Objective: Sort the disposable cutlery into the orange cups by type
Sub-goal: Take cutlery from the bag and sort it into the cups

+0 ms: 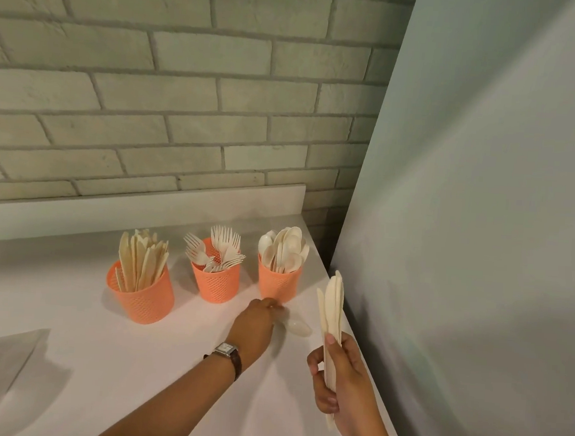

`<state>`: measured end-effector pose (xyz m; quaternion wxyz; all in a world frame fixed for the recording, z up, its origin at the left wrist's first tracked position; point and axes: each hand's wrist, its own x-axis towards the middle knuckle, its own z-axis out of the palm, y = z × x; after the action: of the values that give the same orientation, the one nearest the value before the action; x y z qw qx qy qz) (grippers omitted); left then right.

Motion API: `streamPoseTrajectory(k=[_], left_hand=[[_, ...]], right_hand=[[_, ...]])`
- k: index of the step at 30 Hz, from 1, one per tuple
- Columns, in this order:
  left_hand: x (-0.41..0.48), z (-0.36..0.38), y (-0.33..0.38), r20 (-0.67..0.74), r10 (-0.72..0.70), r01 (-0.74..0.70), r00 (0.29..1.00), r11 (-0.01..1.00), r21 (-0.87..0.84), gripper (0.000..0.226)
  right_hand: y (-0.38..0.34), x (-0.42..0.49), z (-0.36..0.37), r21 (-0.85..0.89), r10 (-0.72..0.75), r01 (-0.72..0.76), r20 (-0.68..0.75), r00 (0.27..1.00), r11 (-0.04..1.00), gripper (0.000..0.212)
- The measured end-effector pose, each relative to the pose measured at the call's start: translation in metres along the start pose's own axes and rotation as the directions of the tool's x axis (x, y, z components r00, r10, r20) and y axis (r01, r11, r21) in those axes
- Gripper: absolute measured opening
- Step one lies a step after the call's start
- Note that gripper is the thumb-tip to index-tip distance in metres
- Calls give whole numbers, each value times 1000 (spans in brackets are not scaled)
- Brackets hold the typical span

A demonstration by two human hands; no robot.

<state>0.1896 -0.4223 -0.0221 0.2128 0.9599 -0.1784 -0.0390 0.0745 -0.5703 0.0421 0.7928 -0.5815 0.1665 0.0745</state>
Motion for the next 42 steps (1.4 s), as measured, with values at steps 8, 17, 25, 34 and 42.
streamPoseTrajectory(k=[8,17,25,34,42], left_hand=[[-7,-16,-2,-100,70,-68,993,997,31,20],[-20,-92,30,-526,-413,-141,744,672,-727,16],[10,-89,36,-431,-465,-62,773,621,-782,2],[27,-66,25,-388,-281,178,877,943,-282,19],[20,-60,17,-341,-171,123,924,980,-156,24]], right_hand=[[4,-5,-6,0,1,-1,-1,1000,1000,16],[2,-2,-1,-6,-12,12,-9,1000,1000,18],[-2,-2,3,33,-5,4,2,1000,999,17],[-2,-3,4,51,-62,59,49,997,997,20],[-5,-6,8,-19,-142,143,54,988,990,17]])
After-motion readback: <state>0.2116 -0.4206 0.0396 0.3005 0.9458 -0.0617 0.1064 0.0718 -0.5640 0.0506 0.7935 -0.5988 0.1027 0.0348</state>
